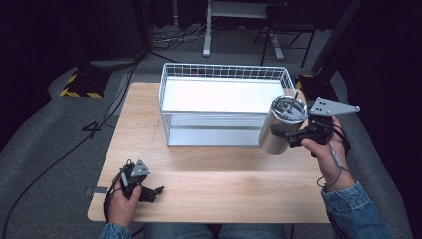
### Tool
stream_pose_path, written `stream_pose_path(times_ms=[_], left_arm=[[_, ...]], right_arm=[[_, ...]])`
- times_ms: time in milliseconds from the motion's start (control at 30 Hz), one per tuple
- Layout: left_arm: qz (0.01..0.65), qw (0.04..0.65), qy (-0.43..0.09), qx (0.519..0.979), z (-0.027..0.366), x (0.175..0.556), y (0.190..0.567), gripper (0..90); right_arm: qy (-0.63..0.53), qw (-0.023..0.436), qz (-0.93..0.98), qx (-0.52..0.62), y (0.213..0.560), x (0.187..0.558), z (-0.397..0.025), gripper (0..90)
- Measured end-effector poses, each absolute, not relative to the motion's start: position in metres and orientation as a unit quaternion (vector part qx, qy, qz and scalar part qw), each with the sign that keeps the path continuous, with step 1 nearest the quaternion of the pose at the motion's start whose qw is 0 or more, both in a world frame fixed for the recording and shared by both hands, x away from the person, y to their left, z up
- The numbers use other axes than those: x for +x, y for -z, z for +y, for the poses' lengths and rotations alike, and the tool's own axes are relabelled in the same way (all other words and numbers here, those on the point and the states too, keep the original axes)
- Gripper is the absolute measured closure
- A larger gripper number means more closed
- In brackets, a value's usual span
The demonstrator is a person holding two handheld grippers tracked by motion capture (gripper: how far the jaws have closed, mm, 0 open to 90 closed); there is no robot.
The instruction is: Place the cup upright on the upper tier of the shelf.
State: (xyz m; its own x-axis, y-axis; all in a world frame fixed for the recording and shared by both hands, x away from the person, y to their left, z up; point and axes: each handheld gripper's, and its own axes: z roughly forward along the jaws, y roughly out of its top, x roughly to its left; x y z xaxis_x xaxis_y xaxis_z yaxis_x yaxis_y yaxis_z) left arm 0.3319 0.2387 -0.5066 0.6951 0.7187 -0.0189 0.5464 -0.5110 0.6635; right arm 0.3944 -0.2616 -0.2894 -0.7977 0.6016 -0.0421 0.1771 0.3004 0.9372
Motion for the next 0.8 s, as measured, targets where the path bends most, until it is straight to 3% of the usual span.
stream_pose_path(times_ms=[800], left_arm=[[0.368, 0.33, -0.131, 0.859, 0.239, 0.332, 0.507, 0.0]], right_arm=[[-0.544, 0.216, 0.769, 0.255, 0.235, 0.426, -0.244, 3.9]])
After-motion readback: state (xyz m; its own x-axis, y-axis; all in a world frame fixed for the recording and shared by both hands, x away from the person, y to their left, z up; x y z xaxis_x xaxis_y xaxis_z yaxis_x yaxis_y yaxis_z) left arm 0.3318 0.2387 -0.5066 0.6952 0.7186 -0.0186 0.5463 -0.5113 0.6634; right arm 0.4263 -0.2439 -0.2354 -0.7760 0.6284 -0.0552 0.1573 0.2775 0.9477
